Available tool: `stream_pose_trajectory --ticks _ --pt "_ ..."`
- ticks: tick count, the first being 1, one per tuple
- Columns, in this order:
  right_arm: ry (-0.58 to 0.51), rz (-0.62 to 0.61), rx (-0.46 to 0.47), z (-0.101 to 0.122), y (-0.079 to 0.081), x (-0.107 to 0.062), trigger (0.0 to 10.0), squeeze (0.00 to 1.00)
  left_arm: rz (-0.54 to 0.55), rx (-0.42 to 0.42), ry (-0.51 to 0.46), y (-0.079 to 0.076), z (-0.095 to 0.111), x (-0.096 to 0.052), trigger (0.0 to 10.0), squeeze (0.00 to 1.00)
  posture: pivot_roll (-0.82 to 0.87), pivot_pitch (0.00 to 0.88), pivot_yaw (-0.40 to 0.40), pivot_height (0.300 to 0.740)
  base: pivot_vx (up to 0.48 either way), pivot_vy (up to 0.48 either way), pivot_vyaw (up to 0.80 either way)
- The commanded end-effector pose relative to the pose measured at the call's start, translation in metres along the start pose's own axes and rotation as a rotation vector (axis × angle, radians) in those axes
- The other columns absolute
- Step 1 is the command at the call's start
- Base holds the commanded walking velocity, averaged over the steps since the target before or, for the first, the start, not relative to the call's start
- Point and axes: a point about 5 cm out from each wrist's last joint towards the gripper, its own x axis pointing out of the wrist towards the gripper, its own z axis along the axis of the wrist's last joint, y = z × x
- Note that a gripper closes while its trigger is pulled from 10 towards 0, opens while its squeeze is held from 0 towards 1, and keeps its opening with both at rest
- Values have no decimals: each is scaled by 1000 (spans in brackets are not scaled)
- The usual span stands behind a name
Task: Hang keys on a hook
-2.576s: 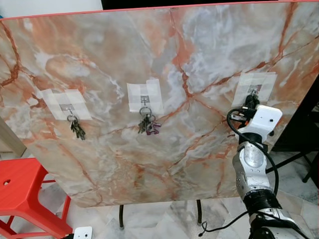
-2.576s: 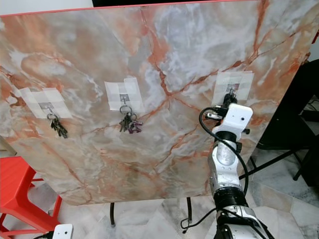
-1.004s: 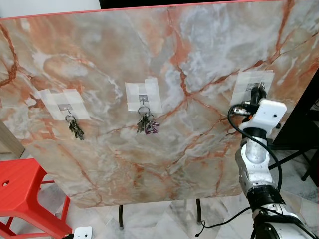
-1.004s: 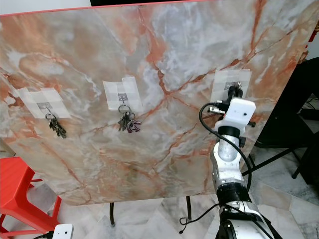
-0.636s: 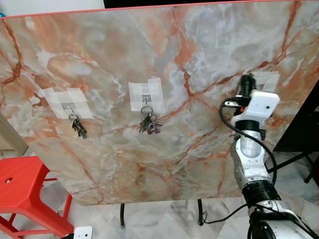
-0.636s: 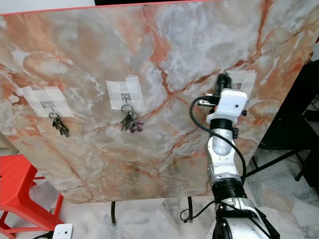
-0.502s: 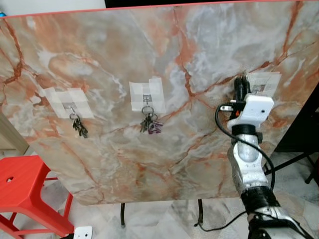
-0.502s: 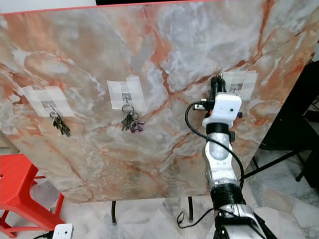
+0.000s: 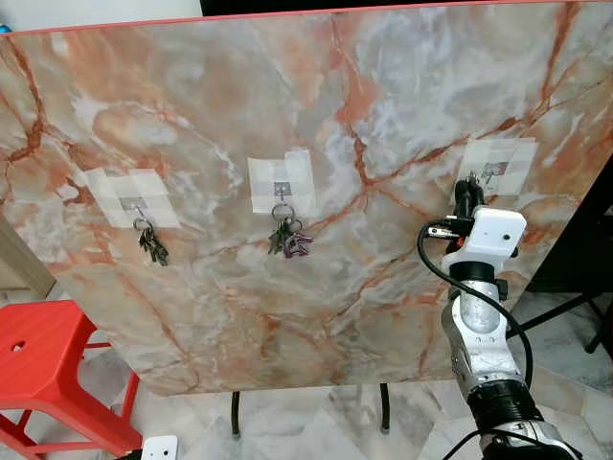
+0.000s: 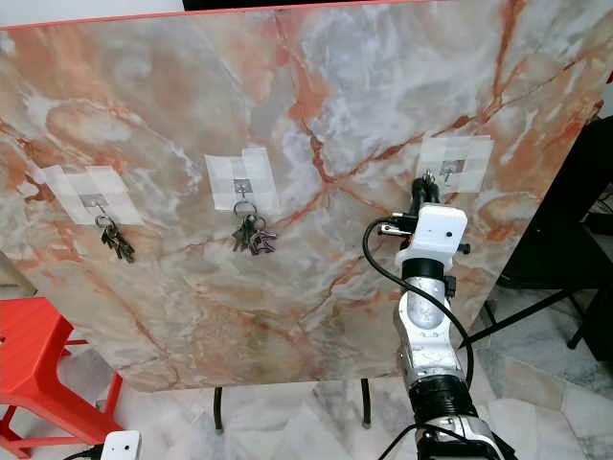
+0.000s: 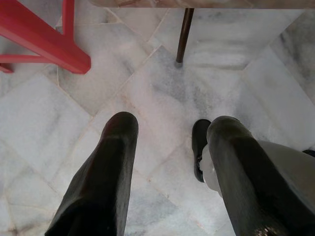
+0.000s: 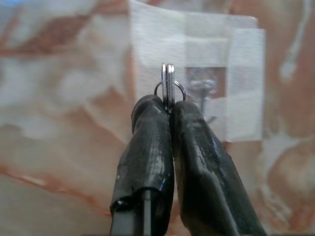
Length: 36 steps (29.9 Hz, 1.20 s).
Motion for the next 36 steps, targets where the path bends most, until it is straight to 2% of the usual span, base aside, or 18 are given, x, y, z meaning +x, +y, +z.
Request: stream_pose_trajectory --ticks 1,7,15,26,36 --pt "-3 -31 14 3 -5 3 10000 0 2 15 0 2 -1 0 10000 0 43 0 46 740 0 0 0" --pt "-15 -48 5 7 -10 8 10000 0 1 17 1 3 -1 0 10000 0 40 0 49 740 0 0 0" --pt "-11 -53 3 8 -10 13 10000 0 2 19 2 3 -1 -1 10000 0 40 0 52 740 0 0 0" --pt "63 -99 11 1 -15 20 10000 0 3 20 3 4 -2 -1 10000 0 42 0 52 740 0 0 0" --pt "74 -92 18 0 -15 23 10000 0 2 22 4 4 -2 -1 10000 0 41 0 54 740 0 0 0"
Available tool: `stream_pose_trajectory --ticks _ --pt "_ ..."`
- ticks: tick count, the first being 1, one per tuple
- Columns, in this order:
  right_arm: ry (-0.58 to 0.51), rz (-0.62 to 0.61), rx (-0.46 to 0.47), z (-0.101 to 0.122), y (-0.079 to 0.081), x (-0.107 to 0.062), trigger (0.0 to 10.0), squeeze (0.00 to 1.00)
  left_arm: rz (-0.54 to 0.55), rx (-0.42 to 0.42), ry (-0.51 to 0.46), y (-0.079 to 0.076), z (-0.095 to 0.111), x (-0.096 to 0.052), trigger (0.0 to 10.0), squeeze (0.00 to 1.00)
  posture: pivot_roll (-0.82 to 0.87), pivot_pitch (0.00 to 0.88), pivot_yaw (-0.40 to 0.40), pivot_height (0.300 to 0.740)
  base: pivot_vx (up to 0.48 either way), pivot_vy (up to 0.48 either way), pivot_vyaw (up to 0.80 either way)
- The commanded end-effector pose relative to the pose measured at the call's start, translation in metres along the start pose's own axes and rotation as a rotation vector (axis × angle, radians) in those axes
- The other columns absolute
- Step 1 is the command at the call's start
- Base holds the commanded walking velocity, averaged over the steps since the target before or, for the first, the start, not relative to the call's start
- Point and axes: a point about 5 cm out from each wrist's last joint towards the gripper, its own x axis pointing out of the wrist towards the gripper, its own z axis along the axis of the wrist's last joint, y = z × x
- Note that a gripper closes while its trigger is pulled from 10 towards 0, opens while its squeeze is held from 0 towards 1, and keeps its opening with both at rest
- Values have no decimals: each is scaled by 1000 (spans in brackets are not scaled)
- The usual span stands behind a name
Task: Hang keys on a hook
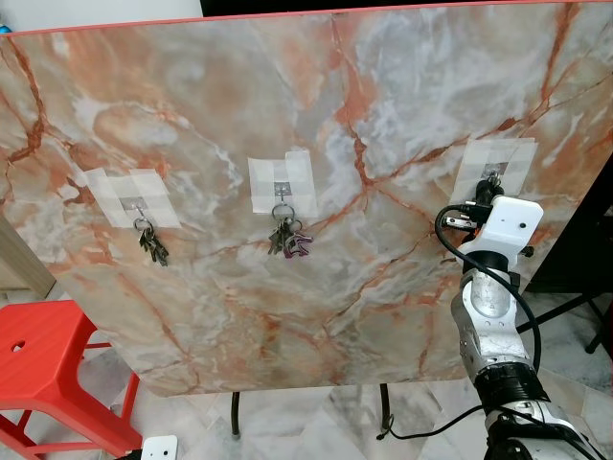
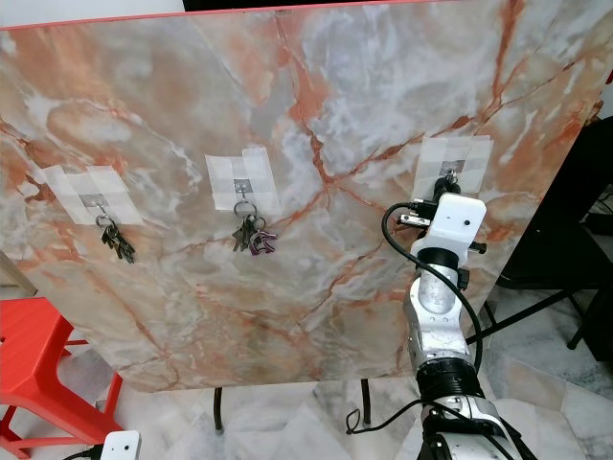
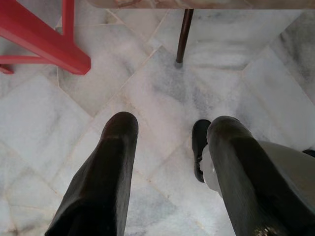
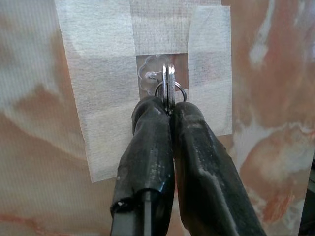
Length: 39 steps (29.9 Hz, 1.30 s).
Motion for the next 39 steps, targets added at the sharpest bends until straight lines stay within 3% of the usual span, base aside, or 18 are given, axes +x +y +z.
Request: stream_pose_trajectory --ticks 1,18,32,39 --pt "5 -8 7 2 -2 4 10000 0 1 21 3 3 -1 -1 10000 0 42 0 54 740 0 0 0" --pt "42 7 13 -12 1 -14 10000 0 2 25 3 4 -1 -1 10000 0 42 0 52 740 0 0 0" --pt "44 11 9 -12 1 -14 10000 0 2 28 5 3 -2 -1 10000 0 41 0 51 740 0 0 0" --pt "-135 77 -30 16 9 -12 10000 0 4 29 9 3 -2 -1 10000 0 39 0 52 740 0 0 0"
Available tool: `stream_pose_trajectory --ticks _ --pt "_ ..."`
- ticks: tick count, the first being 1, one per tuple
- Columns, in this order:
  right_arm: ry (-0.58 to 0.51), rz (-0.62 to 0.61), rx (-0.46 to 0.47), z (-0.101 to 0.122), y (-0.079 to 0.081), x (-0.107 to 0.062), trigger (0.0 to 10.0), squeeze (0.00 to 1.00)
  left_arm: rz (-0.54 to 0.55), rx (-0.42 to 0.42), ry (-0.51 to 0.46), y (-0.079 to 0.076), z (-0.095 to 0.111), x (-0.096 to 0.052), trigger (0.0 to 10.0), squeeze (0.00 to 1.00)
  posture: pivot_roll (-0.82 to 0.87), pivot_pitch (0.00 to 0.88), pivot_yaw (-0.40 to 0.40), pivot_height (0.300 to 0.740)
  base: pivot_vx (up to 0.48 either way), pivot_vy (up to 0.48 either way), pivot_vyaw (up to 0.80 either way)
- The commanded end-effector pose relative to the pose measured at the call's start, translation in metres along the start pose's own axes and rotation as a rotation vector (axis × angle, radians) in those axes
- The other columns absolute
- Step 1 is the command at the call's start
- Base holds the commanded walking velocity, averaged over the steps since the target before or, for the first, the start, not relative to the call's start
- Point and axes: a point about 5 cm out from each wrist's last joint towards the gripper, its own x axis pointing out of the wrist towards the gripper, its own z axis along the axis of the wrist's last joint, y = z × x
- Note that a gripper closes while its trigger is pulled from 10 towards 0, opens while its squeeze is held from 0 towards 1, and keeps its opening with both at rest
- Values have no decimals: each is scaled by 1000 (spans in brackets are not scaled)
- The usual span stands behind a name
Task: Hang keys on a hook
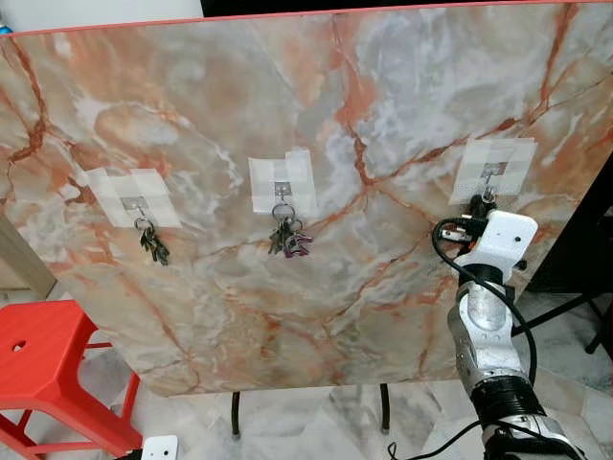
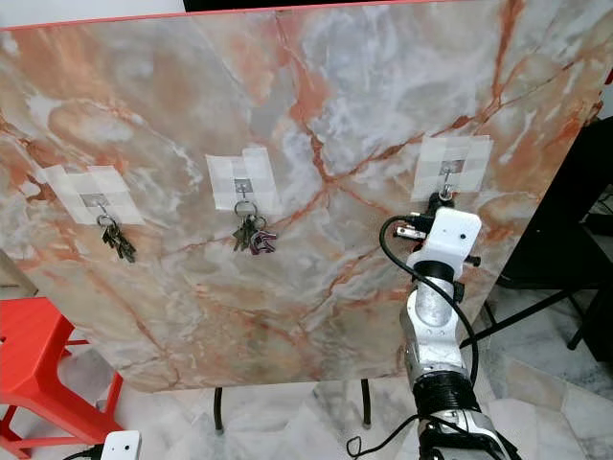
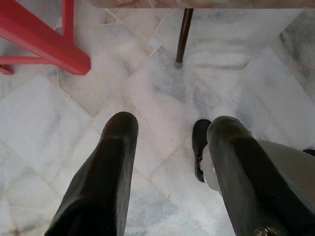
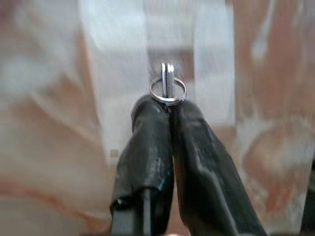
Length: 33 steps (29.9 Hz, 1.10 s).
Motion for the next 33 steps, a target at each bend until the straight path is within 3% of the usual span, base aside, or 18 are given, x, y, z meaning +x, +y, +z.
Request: stream_pose_trajectory --ticks 1,8,10,11,12,13,14,15,16,17,18,20,21,23,25,28,30,33 --pt "-111 46 -33 19 5 3 10000 0 6 25 9 3 -2 -1 10000 0 39 0 52 740 0 0 0" --pt "-263 13 -100 50 1 5 10000 0 6 26 9 4 -2 -1 10000 0 39 0 54 740 0 0 0" --pt "-274 -190 -169 58 -33 -3 10000 0 6 28 9 5 -1 -1 10000 0 30 0 56 740 0 0 0" --pt "-274 -190 -169 58 -33 -3 10000 0 6 28 9 5 -1 -1 10000 0 30 0 56 740 0 0 0" --pt "-246 -252 -192 54 -45 -7 10000 0 6 29 9 5 -1 -1 10000 0 25 0 57 740 0 0 0" --pt "-148 -338 -191 36 -62 -15 10000 0 5 30 10 5 -1 -1 10000 0 22 0 57 740 0 0 0" --pt "-148 -338 -191 36 -62 -15 10000 0 5 30 10 5 -1 -1 10000 0 22 0 57 740 0 0 0" --pt "65 -461 -77 -2 -83 -29 10000 0 4 31 10 5 -1 0 10000 0 24 0 57 740 0 0 0" --pt "200 -545 0 -28 -94 -42 10000 0 3 32 10 4 -1 0 10000 0 24 0 56 740 0 0 0" --pt "200 -545 0 -28 -94 -42 10000 0 3 32 10 4 -1 0 10000 0 24 0 56 740 0 0 0" --pt "305 -606 52 -48 -100 -55 10000 0 2 33 9 4 -1 0 10000 0 25 0 55 740 0 0 0" --pt "487 -620 111 -80 -100 -78 10000 0 2 32 7 3 0 0 10000 0 27 0 55 740 0 0 0" --pt "633 -587 127 -101 -94 -92 10000 0 2 32 6 3 1 0 10000 0 25 0 56 740 0 0 0" --pt "633 -587 127 -101 -94 -92 10000 0 2 32 6 3 1 0 10000 0 25 0 56 740 0 0 0" --pt "992 -533 177 -144 -77 -142 10000 0 2 31 4 2 2 1 10000 0 26 0 57 740 0 0 0" --pt "1029 -531 163 -147 -73 -149 10000 0 3 28 -1 1 3 1 10000 0 42 0 58 740 0 0 0" --pt "915 -495 126 -134 -66 -129 10000 0 6 30 -5 2 4 1 10000 0 29 0 63 740 0 0 0" --pt "839 -482 92 -125 -67 -116 10000 0 5 32 -4 3 4 1 10000 0 29 0 63 740 0 0 0"
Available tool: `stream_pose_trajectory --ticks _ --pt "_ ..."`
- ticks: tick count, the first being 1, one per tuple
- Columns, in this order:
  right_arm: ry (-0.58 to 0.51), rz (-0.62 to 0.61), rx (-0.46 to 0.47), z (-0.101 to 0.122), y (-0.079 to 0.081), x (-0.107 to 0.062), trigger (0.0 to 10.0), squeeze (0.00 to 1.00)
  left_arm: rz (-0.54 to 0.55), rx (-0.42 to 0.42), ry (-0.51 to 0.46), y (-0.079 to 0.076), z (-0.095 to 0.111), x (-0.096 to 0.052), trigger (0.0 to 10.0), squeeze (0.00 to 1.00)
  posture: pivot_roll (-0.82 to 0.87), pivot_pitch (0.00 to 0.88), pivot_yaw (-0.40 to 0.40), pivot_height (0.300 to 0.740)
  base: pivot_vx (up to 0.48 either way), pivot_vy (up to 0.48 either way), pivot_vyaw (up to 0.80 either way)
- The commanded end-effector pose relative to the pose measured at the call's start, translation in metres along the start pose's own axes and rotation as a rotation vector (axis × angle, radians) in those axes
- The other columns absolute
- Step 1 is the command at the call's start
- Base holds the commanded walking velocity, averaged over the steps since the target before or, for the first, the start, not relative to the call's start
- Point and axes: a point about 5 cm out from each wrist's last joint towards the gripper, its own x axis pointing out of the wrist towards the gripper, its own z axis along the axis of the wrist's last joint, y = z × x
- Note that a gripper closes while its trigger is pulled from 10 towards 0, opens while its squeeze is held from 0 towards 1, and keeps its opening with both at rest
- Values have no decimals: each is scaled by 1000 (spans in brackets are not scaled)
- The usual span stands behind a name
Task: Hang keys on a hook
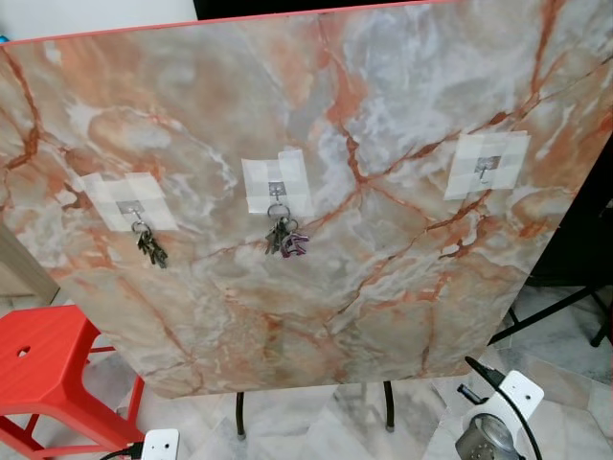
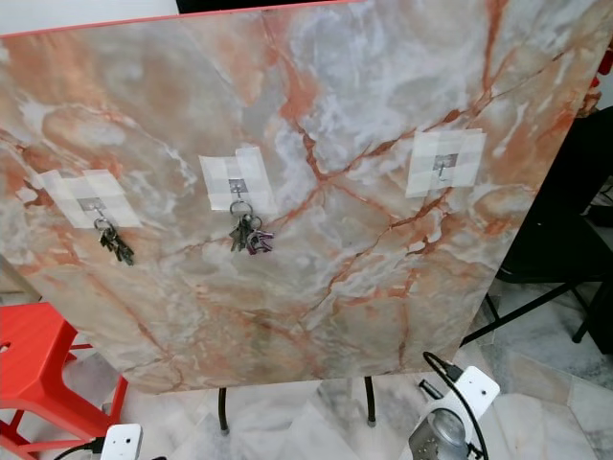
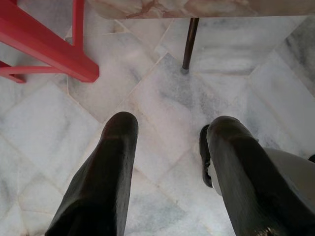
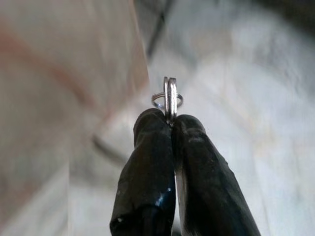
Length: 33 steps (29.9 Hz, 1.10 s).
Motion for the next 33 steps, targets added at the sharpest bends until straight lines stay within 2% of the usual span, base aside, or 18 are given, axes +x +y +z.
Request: stream_pose_trajectory --ticks 1,5,8,13,15,16,22,27,33 --pt "-104 16 -4 22 8 0 10000 0 5 24 12 3 -4 -1 10000 0 29 0 63 740 0 0 0" --pt "-354 24 -41 61 18 -7 10000 0 10 20 16 6 -4 -2 10000 0 33 0 58 740 0 0 0" --pt "-412 63 -33 71 27 -6 10000 0 12 19 20 7 -5 -2 10000 0 31 0 56 740 0 0 0" --pt "-450 75 -52 76 31 -9 10000 0 13 18 22 7 -6 -2 10000 0 33 0 56 740 0 0 0" --pt "-532 110 -89 85 41 -17 10000 0 15 16 22 8 -6 -2 10000 0 35 0 53 740 0 0 0" --pt "-532 110 -89 85 41 -17 10000 0 15 16 22 8 -6 -2 10000 0 35 0 53 740 0 0 0" --pt "-748 197 -132 115 64 -36 10000 0 16 18 24 8 -7 -3 10000 0 36 0 54 740 0 0 0" --pt "-840 248 -125 134 79 -48 10000 0 20 20 22 8 -7 -3 10000 0 40 0 52 740 0 0 0" --pt "-911 307 -115 148 88 -58 10000 0 22 25 20 8 -7 -3 10000 0 39 0 51 740 0 0 0"
